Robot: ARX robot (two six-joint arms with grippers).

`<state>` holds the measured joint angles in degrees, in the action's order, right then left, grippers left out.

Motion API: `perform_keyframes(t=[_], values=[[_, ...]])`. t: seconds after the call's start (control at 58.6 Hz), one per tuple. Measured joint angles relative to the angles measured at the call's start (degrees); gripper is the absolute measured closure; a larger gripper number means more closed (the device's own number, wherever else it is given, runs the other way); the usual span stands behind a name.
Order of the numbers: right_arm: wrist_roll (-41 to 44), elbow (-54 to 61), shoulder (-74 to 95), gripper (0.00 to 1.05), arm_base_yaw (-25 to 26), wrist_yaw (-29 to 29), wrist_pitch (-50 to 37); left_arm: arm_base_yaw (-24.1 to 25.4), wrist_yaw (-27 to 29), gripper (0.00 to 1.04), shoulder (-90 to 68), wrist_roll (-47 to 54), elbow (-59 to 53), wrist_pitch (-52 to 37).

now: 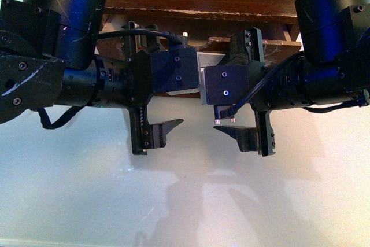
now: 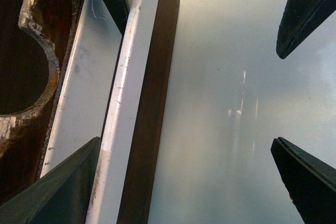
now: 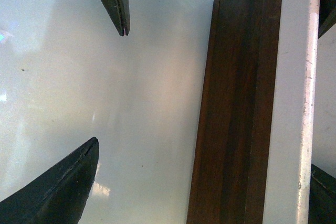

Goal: Open drawer

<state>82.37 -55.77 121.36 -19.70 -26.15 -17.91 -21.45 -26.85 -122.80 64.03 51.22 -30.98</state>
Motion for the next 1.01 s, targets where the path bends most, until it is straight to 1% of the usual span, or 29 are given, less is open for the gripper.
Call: perform_keyframes(t=[0.58,1.007], values=[[0.31,5.92,-2.43,0.09,-2.21,1.14,-2.14,-0.74,-0.15,0.08,2.40,-0.37,-7.28,-5.33],[2.27,9.40,-4.11,0.09,-4.09,1.77,-2.51,-0.85,-1.33,0.08,4.61,-0.90,-11.91,-6.95]])
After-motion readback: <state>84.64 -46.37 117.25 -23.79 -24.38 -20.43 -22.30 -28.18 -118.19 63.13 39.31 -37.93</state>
